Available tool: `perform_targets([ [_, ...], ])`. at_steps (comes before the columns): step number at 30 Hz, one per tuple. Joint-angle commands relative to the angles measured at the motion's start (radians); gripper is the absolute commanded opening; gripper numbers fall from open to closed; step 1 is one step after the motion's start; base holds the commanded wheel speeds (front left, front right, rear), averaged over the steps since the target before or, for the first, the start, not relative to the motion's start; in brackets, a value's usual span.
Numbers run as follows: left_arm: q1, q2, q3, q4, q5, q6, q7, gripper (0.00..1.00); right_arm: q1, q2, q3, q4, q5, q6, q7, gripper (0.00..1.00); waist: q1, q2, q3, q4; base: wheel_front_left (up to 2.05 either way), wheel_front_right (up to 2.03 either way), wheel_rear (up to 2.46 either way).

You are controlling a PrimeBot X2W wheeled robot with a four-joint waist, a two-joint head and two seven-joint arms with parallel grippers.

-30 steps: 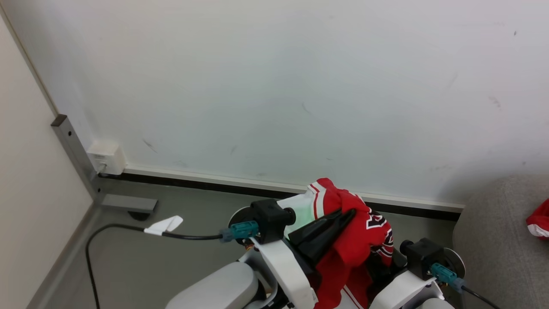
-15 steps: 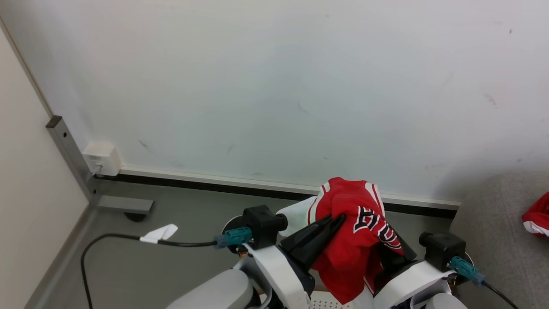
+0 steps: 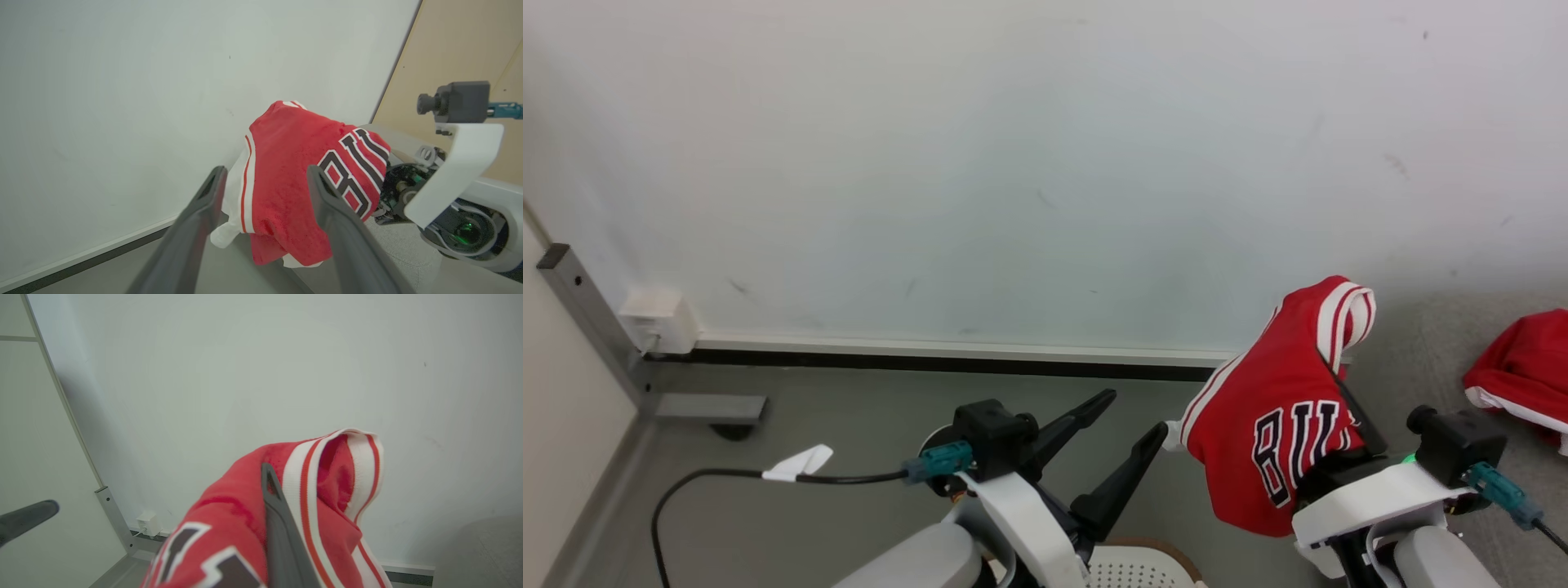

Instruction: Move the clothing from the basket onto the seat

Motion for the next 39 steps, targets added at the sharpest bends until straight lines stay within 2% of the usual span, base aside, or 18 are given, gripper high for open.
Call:
perform_targets([
  [1,0.017,0.01,0.004,0.005,-0.012,0.001,-0.006,1.0,-0.005,-0.014,-0.027,-0.021,-0.005,-0.002,-0.003,0.0,0.0,0.0,0.011,-0.036,0.0,0.0,0.0],
  [13,0.026,0.027,0.033,0.018,0.014,0.008,-0.018,1.0,-0.001,-0.051,-0.177,-0.132,-0.065,-0.002,-0.003,0.0,0.0,0.0,0.052,-0.216,0.0,0.0,0.0],
  [19,0.032,0.038,0.053,0.03,0.035,0.013,-0.022,1.0,0.01,-0.051,-0.206,-0.162,-0.078,-0.002,-0.003,0.0,0.0,0.0,0.068,-0.304,0.0,0.0,0.0],
  [26,0.052,0.035,0.085,0.04,0.061,-0.002,-0.023,1.0,0.035,-0.039,-0.225,-0.192,-0.088,-0.002,-0.003,0.0,0.0,0.0,0.089,-0.405,0.0,0.0,0.0],
  [33,0.071,0.025,0.119,0.031,0.095,-0.017,-0.023,1.0,0.044,-0.031,-0.232,-0.212,-0.089,-0.002,-0.003,0.0,0.0,0.0,0.106,-0.457,0.0,0.0,0.0],
  [39,0.048,0.036,0.131,-0.026,0.16,-0.04,-0.023,1.0,0.003,-0.038,-0.261,-0.222,-0.073,-0.002,-0.003,0.0,0.0,0.0,0.163,-0.461,0.0,0.0,0.0],
])
